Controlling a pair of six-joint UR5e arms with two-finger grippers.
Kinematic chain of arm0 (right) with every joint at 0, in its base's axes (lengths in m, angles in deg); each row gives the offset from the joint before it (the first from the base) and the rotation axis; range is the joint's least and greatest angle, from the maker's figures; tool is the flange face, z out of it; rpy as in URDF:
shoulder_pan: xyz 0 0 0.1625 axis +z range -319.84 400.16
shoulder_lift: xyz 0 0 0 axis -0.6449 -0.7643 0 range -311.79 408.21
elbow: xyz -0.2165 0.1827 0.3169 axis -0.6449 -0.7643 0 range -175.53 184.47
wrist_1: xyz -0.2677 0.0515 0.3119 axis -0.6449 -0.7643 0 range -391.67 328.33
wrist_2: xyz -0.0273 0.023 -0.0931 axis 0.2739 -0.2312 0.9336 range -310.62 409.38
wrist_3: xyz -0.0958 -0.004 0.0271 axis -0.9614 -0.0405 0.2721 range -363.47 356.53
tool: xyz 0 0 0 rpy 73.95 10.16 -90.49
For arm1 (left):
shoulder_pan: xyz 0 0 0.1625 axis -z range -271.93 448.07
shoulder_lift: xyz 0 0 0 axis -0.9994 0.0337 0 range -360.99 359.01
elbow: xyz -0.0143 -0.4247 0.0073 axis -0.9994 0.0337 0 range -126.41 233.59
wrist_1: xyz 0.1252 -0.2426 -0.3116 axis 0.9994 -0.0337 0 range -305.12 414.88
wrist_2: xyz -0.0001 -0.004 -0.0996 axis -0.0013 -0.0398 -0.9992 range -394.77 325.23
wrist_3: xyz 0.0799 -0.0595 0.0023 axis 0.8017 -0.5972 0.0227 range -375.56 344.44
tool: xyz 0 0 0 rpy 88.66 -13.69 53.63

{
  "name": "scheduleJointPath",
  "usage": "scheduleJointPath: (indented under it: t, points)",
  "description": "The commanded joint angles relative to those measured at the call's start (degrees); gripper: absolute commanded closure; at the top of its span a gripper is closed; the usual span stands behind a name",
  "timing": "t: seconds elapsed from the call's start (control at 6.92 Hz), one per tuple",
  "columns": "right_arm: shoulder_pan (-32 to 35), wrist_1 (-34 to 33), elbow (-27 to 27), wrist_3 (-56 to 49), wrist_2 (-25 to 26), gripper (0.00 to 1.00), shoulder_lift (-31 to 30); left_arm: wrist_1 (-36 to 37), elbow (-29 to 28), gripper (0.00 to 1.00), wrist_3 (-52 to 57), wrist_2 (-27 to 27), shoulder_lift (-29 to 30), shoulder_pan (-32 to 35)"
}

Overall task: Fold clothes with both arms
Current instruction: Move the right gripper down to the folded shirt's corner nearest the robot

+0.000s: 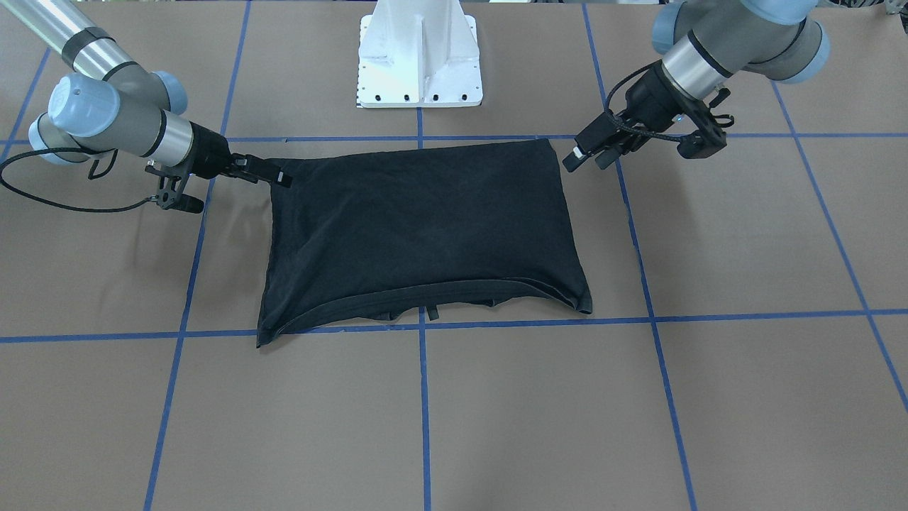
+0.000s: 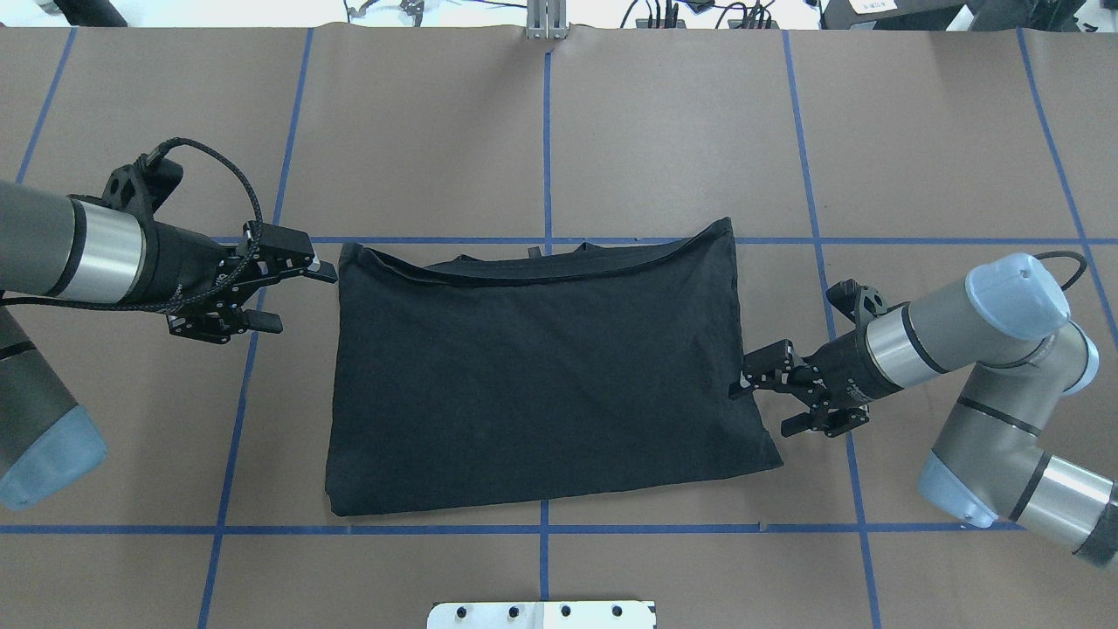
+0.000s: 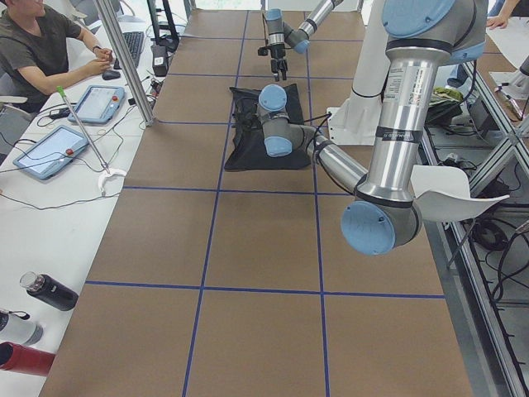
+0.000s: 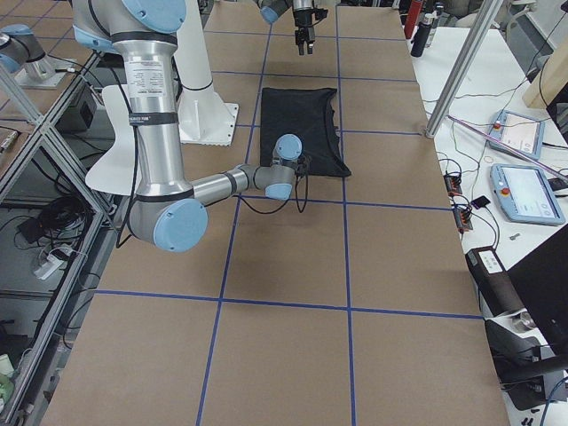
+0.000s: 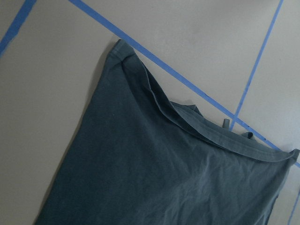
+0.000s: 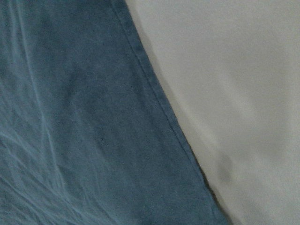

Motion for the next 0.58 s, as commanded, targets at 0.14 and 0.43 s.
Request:
scheduleJointPath:
  t: [0.14, 0.43]
  points:
    - [-2.17, 0.0, 0.27, 0.03, 0.61, 0.02, -1.92, 0.01, 0.39, 0.0, 0.36, 0.02, 0.17, 0.0]
    - [-2.69, 0.0, 0.45, 0.03, 0.61, 0.12, -2.01, 0.1, 0.39, 0.0, 0.62, 0.02, 0.08, 0.0]
